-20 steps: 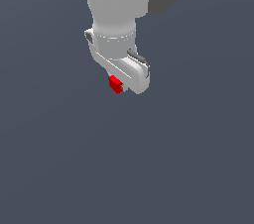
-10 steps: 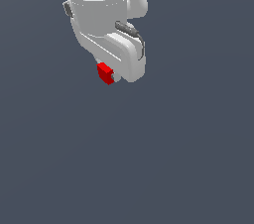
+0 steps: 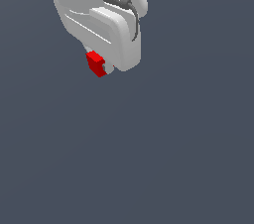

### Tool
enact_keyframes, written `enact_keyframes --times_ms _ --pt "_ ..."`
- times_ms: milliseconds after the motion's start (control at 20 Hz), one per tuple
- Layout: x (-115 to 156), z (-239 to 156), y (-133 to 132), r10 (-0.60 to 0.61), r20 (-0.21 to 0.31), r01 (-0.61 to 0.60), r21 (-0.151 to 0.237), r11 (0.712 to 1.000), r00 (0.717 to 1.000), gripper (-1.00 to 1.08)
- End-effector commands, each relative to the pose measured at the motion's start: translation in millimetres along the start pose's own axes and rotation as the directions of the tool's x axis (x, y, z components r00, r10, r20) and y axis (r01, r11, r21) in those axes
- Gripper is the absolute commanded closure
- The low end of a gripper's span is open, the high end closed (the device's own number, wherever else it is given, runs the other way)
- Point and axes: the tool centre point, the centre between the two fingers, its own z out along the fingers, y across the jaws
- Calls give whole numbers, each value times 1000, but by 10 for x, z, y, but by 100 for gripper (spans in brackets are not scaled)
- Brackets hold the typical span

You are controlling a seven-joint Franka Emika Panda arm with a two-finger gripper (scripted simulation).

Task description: Pick up the red cube and move it to a goal position.

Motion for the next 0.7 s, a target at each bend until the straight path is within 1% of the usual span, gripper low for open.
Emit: enact_keyframes --times_ms 0,650 --pt "33 -68 -9 0 0 0 0 1000 1000 108" --pt "100 -181 -27 0 0 0 0 1000 1000 108"
